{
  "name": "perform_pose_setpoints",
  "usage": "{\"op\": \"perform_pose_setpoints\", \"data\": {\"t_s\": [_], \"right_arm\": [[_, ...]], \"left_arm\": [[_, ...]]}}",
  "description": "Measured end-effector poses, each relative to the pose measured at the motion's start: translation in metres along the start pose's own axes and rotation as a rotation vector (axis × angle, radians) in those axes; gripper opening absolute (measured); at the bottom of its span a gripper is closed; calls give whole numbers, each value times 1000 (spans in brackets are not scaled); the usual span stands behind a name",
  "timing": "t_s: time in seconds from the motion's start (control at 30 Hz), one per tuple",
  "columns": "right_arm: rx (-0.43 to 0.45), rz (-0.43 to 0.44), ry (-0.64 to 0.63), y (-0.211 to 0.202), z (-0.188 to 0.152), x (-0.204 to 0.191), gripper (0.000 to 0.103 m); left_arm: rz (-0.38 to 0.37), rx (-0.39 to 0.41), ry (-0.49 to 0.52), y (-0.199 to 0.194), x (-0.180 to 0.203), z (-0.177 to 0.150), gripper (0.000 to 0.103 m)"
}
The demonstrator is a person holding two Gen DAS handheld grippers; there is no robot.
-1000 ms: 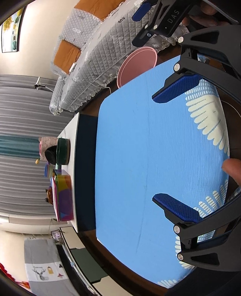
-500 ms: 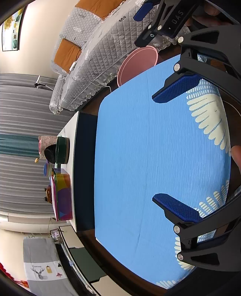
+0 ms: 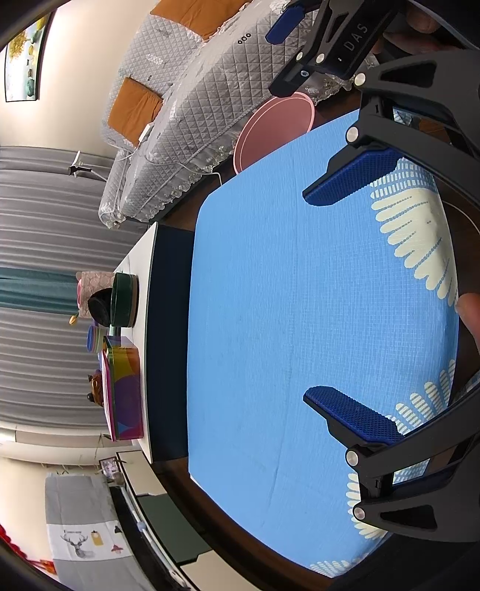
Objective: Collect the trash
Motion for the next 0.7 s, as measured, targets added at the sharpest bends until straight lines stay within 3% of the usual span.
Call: {"op": "perform_pose_setpoints", "data": {"t_s": [0.7], "right_arm": [[-3,-2,0,0,-1,-1,98]], "left_arm": [[-1,-4,-1,2,0,-1,95]]}}
Point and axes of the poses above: each gripper's, at about its wrist camera, not at the fingertips, and y roughly the way its jaws point, x to its right, z to its top, the point moved 9 cm from there along y, roughly the way its jaws point, and after that the axes turned 15 degrees about -z, right-handed, at the moved point
